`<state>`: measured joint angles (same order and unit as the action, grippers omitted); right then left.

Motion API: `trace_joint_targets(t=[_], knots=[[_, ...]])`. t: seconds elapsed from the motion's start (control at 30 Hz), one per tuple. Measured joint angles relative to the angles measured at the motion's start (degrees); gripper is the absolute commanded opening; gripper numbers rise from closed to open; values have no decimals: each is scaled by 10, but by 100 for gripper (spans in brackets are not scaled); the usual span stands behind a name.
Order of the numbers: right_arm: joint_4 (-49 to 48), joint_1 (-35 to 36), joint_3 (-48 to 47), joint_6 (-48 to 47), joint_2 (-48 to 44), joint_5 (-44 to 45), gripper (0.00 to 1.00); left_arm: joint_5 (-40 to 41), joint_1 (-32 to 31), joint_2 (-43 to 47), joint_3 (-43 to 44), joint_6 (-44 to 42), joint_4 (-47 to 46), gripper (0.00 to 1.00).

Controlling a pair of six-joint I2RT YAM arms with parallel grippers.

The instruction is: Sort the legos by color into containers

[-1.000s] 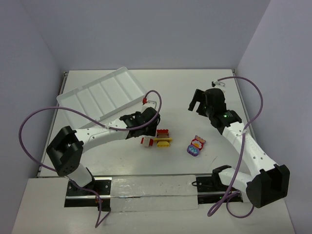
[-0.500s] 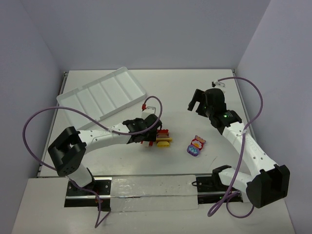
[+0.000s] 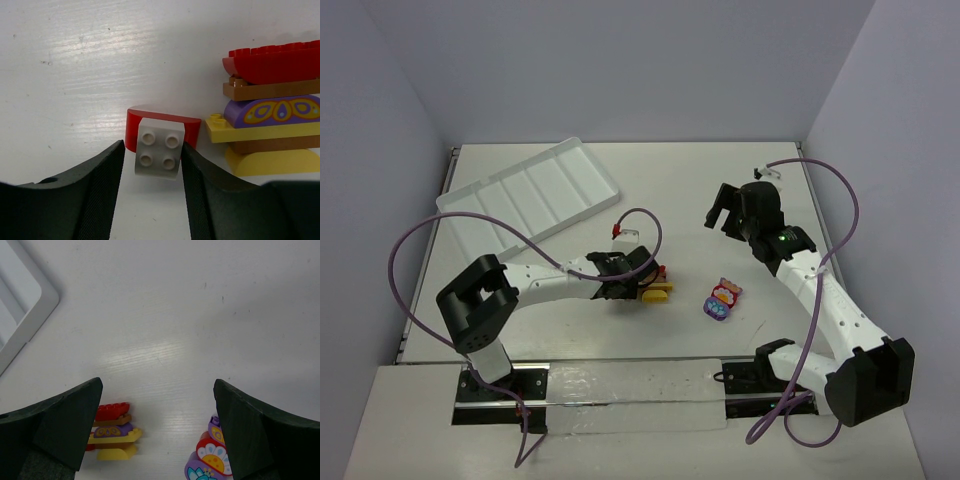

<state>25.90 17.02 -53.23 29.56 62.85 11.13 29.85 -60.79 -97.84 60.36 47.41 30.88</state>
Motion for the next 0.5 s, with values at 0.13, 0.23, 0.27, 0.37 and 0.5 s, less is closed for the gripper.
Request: trace_joint_targets(t=[0.13, 0.23, 0.27, 0.37, 0.5], knots=[[4, 0, 0, 0, 0, 0, 100, 5, -3, 0, 0, 5, 6, 50], [4, 0, 0, 0, 0, 0, 100, 5, -4, -1, 1, 6, 6, 40], [4, 0, 0, 0, 0, 0, 100, 5, -4, -2, 2, 5, 6, 35], [5, 0, 0, 0, 0, 0, 100, 5, -7, -5, 10, 5, 8, 18], [8, 0, 0, 0, 1, 0, 100, 5, -12, -5, 29, 5, 21, 0]])
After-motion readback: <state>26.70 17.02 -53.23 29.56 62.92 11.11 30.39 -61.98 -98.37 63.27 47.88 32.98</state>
